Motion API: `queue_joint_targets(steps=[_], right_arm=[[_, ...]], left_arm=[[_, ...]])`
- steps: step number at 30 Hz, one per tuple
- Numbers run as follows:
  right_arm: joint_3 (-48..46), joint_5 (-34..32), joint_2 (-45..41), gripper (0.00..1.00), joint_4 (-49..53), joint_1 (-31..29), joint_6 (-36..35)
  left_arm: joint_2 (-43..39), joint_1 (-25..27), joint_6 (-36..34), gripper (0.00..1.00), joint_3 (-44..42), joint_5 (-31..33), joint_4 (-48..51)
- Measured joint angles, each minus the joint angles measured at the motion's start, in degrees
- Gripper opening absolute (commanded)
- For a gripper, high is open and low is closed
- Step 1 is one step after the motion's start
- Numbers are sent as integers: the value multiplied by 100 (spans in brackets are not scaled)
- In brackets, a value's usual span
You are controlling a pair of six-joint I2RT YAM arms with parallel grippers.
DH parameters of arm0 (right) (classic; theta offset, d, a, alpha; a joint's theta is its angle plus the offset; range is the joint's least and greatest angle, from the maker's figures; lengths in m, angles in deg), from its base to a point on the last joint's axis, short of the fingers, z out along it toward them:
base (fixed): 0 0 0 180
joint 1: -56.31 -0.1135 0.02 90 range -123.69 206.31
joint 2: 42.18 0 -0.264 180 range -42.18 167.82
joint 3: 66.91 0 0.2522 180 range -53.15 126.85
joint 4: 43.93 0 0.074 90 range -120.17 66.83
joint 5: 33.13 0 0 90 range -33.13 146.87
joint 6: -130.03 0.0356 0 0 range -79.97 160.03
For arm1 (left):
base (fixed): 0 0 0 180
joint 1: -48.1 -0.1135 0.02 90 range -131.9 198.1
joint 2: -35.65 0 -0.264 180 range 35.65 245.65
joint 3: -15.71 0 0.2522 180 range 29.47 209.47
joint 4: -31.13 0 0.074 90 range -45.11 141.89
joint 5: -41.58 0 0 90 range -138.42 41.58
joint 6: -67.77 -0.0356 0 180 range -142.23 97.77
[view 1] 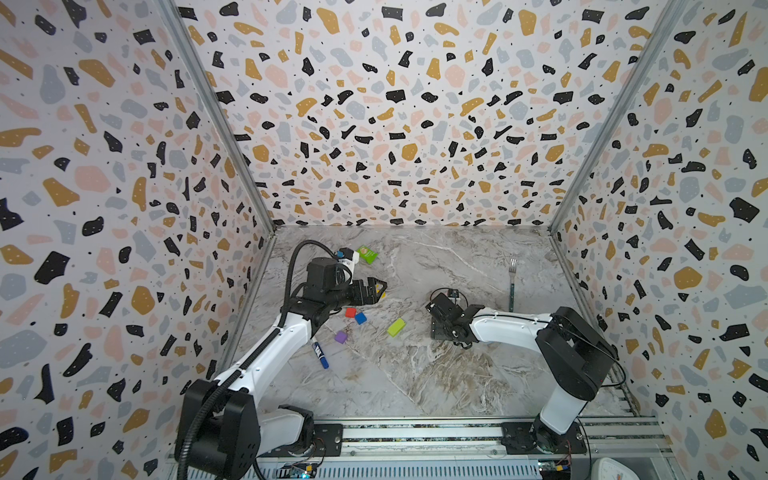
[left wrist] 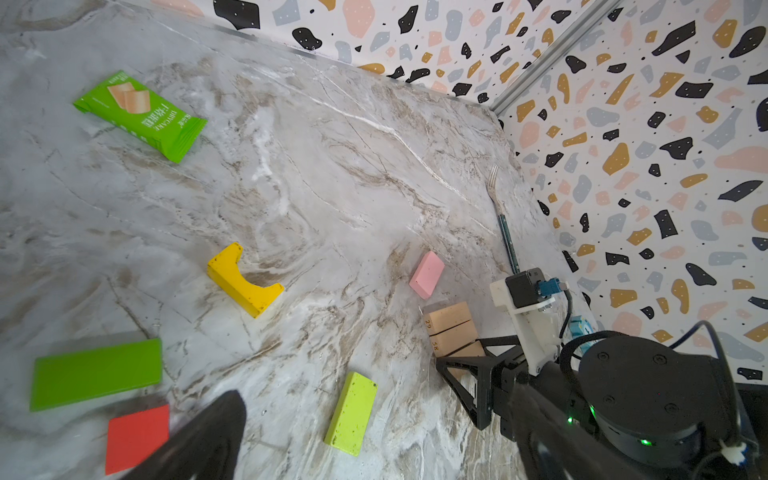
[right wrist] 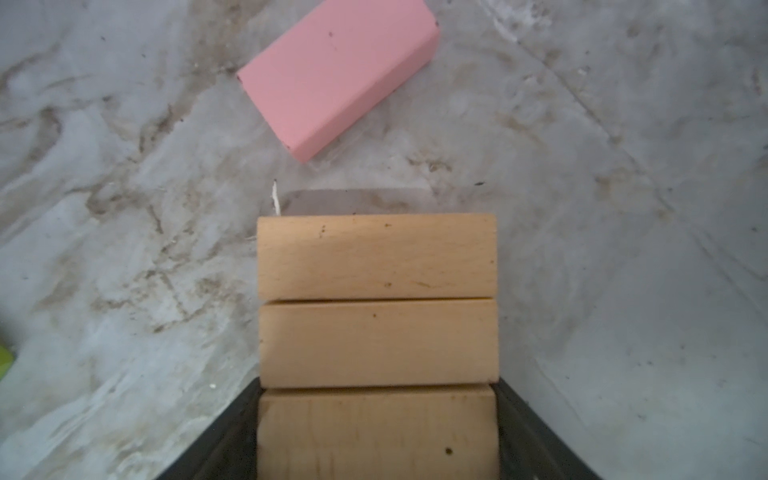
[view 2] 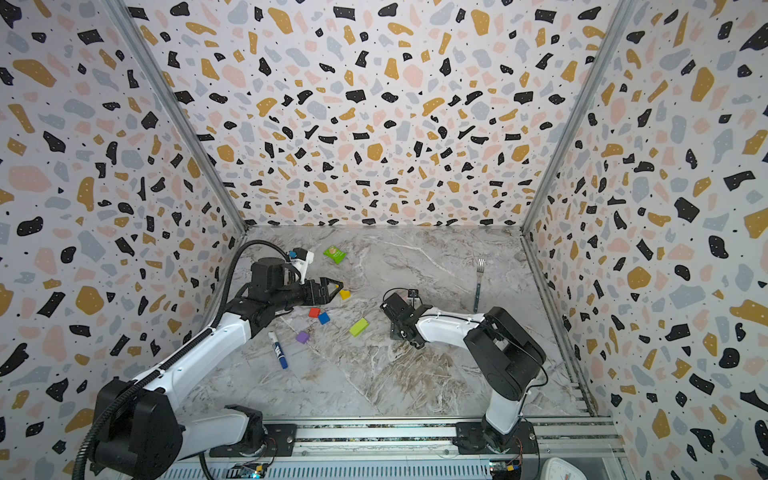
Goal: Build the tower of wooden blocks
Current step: 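Lower the held wood bar onto the stacked wood bars with the right gripper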
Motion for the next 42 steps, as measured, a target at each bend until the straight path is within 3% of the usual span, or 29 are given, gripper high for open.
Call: queue_joint_targets(steps=[26, 42], right_arm=[[22, -31, 28, 75, -2, 13, 28], [22, -31, 33, 84, -7, 13, 48]], left_arm=[[-2, 22, 0, 100, 0, 0, 0], [-2, 22, 0, 100, 0, 0, 0]])
